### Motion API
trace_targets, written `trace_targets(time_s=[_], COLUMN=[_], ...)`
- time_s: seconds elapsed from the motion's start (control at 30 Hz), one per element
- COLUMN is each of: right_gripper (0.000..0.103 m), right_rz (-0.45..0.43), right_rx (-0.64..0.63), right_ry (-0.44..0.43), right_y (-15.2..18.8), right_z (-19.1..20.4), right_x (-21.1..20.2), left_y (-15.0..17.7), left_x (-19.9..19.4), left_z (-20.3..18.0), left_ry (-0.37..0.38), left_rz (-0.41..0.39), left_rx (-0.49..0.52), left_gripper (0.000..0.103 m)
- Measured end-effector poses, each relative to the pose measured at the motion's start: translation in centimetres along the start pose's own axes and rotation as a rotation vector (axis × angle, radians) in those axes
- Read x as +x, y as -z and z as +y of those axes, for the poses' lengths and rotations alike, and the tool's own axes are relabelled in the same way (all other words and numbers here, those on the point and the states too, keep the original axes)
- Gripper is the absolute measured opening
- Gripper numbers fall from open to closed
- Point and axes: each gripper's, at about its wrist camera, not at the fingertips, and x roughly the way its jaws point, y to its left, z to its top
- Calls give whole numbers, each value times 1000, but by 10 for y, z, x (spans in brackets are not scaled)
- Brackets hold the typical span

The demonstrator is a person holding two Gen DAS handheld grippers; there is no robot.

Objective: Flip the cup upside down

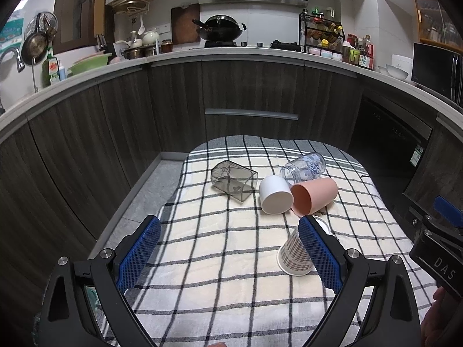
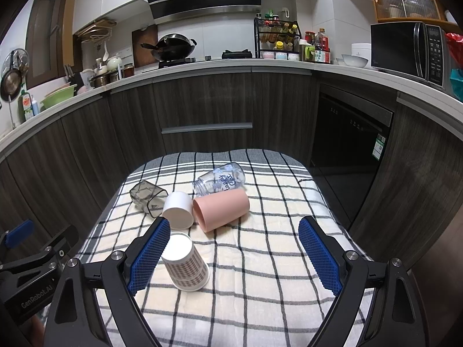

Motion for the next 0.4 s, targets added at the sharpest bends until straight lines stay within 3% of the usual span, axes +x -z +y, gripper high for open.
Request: trace_targets(time_s=[0.4], right_gripper=[90], right_rz=[1], right_rx=[2], right_ry=[0], right_y=[0], right_z=[0], right_x=[0], left_y=[1], left_x=[2], left_z=[2], left_ry=[-9], left_rz=[7], left_rx=[3], left_gripper=[100])
